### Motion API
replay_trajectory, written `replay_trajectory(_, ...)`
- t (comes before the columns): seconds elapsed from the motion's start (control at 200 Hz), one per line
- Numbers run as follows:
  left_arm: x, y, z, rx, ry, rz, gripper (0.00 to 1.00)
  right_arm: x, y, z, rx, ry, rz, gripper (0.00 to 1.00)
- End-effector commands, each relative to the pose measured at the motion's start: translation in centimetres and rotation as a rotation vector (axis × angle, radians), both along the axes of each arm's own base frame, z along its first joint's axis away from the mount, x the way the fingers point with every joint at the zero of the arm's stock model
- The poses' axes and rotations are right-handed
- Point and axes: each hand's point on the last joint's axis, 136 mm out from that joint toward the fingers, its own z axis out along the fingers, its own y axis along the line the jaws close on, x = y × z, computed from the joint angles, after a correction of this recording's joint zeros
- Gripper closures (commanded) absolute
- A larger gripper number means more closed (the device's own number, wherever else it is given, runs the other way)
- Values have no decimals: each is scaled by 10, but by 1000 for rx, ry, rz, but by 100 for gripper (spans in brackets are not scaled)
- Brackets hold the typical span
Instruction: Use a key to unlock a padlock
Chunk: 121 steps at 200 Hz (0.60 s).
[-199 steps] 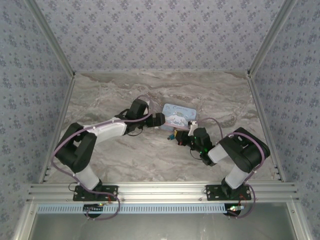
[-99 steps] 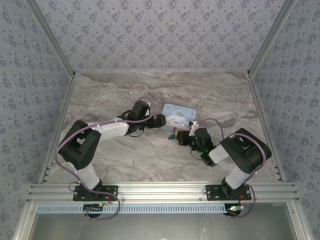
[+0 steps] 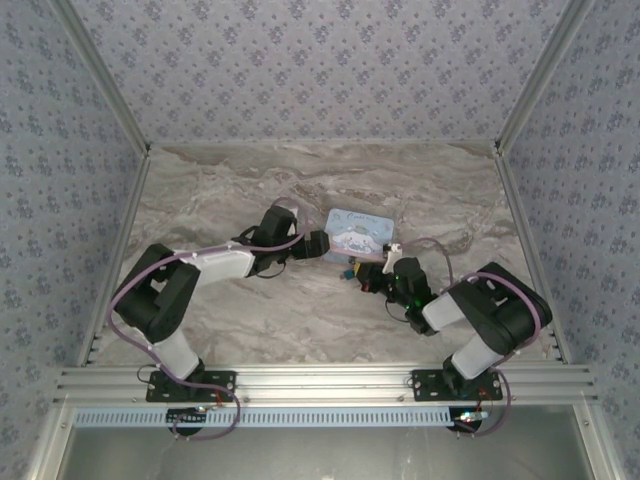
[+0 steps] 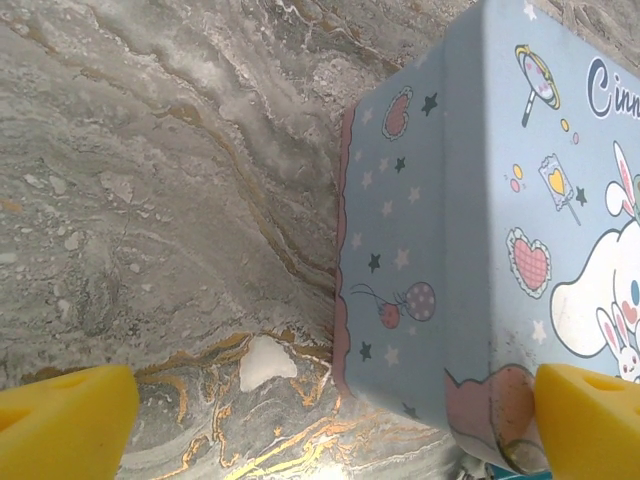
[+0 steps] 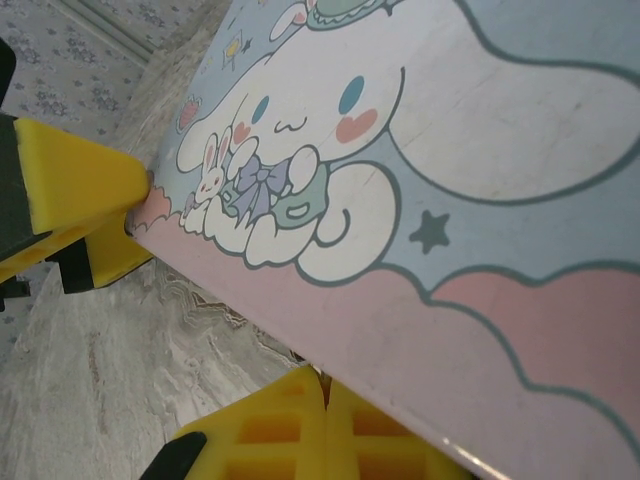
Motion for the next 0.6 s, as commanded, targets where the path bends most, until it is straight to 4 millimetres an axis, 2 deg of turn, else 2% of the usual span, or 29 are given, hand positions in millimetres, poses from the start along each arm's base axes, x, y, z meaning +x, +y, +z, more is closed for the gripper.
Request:
replay_trajectory(0.0, -21, 38, -43, 164, 110, 63, 1, -3, -19, -8, -49, 30, -58, 100)
replay_trajectory(0.19, -21, 38, -46, 166, 117, 67, 1, -7, -30, -3, -75, 36, -90, 100)
replay_trajectory(0.6, -19, 29, -39, 114, 106, 57, 1, -16, -50, -11, -82, 112, -158, 100)
